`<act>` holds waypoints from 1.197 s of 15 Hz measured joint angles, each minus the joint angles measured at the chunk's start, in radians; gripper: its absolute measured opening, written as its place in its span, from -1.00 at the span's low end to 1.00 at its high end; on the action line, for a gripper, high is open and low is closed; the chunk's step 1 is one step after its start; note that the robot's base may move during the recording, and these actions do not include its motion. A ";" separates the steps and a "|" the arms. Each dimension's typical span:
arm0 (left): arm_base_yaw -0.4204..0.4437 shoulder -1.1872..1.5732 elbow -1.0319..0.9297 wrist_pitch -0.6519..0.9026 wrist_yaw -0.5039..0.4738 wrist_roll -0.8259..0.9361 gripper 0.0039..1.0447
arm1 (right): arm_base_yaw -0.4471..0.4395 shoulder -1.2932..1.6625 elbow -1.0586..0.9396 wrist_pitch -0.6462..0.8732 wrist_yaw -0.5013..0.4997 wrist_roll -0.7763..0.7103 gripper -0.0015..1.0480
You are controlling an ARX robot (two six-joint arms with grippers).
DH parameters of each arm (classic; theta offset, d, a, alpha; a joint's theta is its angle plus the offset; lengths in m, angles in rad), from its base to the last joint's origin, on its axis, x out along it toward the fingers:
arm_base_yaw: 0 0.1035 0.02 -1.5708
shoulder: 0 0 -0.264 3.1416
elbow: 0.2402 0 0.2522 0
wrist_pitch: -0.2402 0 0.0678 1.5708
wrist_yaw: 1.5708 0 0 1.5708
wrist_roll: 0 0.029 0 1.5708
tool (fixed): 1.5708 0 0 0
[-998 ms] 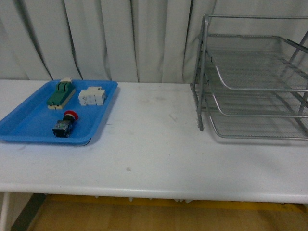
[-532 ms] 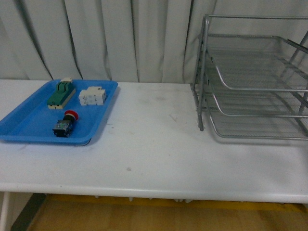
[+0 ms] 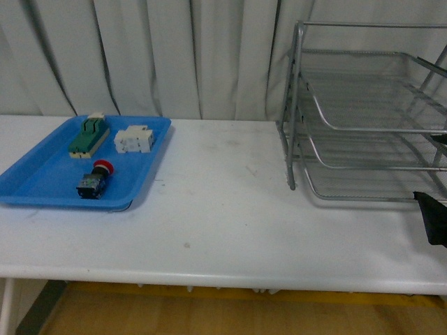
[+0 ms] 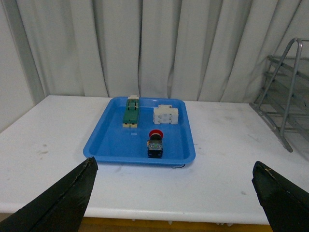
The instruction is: Place button on rack with both arms
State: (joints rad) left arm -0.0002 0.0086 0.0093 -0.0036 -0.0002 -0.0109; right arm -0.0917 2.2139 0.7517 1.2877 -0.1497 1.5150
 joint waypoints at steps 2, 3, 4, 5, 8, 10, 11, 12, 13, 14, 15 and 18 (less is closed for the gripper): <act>0.000 0.000 0.000 0.000 0.000 0.000 0.88 | -0.001 0.038 0.031 -0.002 0.008 -0.025 0.87; 0.000 0.000 0.000 0.000 0.000 0.000 0.88 | -0.001 0.047 0.039 -0.003 0.008 -0.034 0.87; 0.000 0.000 0.000 0.000 0.000 0.000 0.88 | -0.001 0.056 0.055 -0.003 0.007 -0.044 0.87; 0.000 0.000 0.000 0.000 0.000 0.000 0.88 | -0.001 0.059 0.067 -0.003 0.008 -0.055 0.87; 0.000 0.000 0.000 0.000 0.000 0.000 0.88 | 0.000 0.077 0.098 -0.005 0.011 -0.085 0.78; 0.000 0.000 0.000 0.000 0.000 0.000 0.88 | 0.000 0.078 0.112 -0.002 0.011 -0.101 0.37; 0.000 0.000 0.000 0.000 0.000 0.000 0.88 | 0.000 0.078 0.119 -0.003 0.011 -0.109 0.20; 0.000 0.000 0.000 0.000 0.000 0.000 0.88 | 0.000 0.079 0.124 -0.004 0.011 -0.115 0.06; 0.000 0.000 0.000 0.000 0.000 0.000 0.88 | 0.000 0.083 0.129 -0.008 0.011 -0.123 -0.15; 0.000 0.000 0.000 0.000 0.000 0.000 0.88 | 0.000 0.087 0.130 -0.010 0.011 -0.126 -0.29; 0.000 0.000 0.000 0.000 0.000 0.000 0.88 | -0.001 0.089 0.130 -0.013 0.014 -0.129 -0.50; 0.000 0.000 0.000 0.000 0.000 0.000 0.88 | -0.003 0.091 0.123 -0.015 0.012 -0.090 -0.90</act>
State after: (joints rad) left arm -0.0002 0.0086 0.0093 -0.0036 -0.0002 -0.0109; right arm -0.0948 2.3051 0.8745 1.2724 -0.1375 1.4254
